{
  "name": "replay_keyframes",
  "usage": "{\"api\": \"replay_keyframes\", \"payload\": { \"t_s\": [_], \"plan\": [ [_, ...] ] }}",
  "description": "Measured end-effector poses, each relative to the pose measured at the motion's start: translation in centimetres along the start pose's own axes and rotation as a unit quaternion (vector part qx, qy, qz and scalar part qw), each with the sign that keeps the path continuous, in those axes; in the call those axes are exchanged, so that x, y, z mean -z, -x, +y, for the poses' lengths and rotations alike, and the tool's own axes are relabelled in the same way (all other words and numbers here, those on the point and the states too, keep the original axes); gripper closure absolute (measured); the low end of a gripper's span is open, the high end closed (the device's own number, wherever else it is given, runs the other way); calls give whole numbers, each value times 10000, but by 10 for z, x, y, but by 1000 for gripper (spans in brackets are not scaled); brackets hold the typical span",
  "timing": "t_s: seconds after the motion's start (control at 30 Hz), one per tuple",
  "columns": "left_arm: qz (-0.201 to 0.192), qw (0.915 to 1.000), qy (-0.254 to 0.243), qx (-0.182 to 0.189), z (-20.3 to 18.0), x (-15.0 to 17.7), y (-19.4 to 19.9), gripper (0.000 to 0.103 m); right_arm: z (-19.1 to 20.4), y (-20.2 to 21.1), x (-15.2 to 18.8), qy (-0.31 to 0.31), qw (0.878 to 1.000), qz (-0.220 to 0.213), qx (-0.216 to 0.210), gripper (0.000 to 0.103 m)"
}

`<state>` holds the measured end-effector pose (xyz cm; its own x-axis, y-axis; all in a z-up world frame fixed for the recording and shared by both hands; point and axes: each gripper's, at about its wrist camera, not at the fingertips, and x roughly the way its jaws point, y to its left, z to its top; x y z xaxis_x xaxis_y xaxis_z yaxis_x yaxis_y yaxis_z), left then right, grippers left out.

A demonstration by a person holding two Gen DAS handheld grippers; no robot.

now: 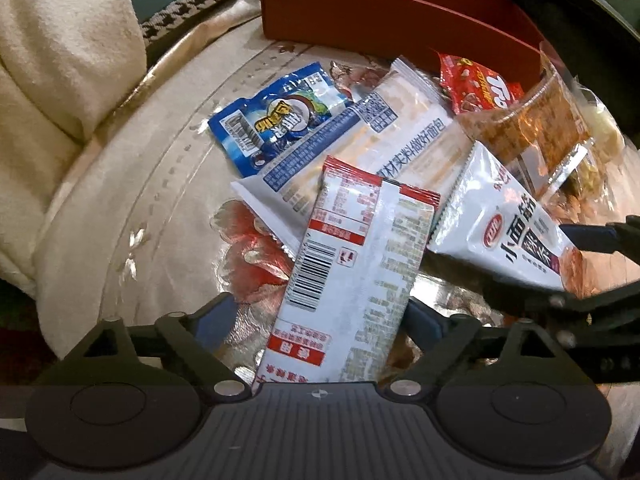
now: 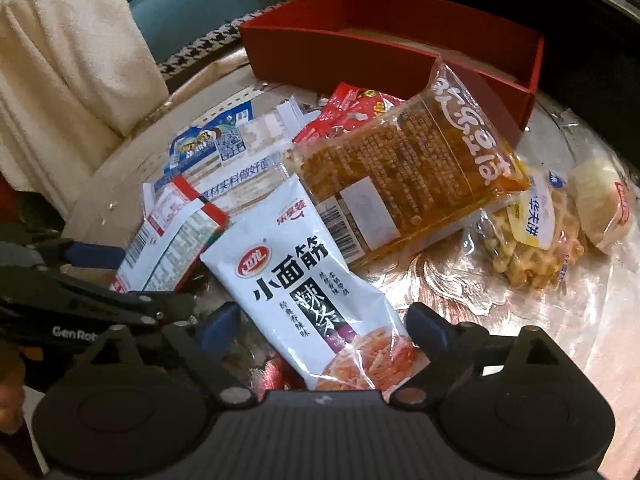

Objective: Organize snacks

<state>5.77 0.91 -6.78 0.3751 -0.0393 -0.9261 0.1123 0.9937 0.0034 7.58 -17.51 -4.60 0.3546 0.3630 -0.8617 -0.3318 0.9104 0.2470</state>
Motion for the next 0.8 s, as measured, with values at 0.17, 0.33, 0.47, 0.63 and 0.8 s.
{"api": "replay_keyframes", "payload": {
  "t_s": [0.17,0.33,0.47,0.63,0.8],
  "plan": [
    [-158,9998,-126,-16,8,0,-7,0,-1,0,4,127,9998,-43,-158,3],
    [-260,9995,-166,-19,5,2,-6,0,7,5,6,376,9987,-7,350,34],
    [-27,9999,-86,-114,3,-4,-8,0,-2,13,10,67,9996,36,255,47],
    [-88,9998,-141,106,0,0,3,27,-12,29,21,-422,9991,90,-1,58],
    [-33,9998,-193,19,-4,8,11,39,-9,48,35,-579,9983,-53,-45,59]
  ]
}}
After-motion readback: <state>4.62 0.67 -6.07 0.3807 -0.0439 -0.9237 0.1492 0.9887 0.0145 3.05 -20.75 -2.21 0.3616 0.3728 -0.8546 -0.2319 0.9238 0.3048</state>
